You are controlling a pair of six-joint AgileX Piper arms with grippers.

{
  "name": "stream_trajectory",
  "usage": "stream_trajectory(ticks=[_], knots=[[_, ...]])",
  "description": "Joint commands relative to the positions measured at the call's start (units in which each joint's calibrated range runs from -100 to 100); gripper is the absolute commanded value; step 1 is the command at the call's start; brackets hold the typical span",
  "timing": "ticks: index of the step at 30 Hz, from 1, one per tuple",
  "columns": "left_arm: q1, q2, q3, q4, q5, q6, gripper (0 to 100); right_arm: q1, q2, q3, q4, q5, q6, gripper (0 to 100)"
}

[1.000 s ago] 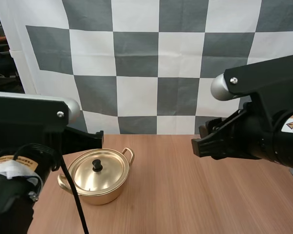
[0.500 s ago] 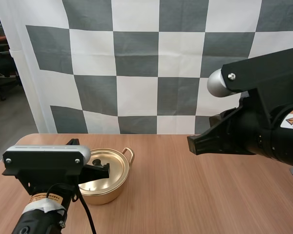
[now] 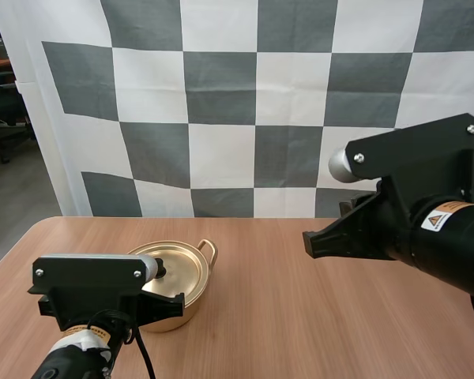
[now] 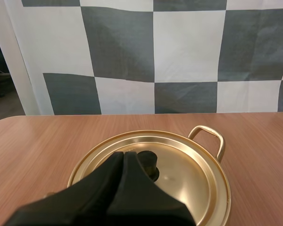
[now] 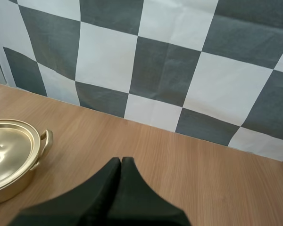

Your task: Open the pot, put the car inside, and close it

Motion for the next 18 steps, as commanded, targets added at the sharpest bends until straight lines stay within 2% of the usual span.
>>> stream_trajectory(ticks=[1,7,10,15,18], knots=[[-0.05,0.0,0.0,-0.1,0.0,0.0,0,0.0,0.0,2.9,0.4,-4.9,0.0,0],[-0.05,0.0,0.0,-0.1,-1.0,0.0,0,0.0,0.0,8.0,2.7,-16.5,0.0,0],[-0.05,0.0,0.0,-0.1,-1.0,0.0,0,0.0,-0.1,11.1,5.0,-28.4,0.0,0],[-0.05,0.0,0.0,-0.1,-1.0,0.0,0,0.0,-2.4,18.0,5.3,-47.8,0.0,0],[-0.05,0.0,0.0,-0.1,-1.0,0.0,0,0.0,-5.3,22.9,5.3,-54.2,0.0,0]])
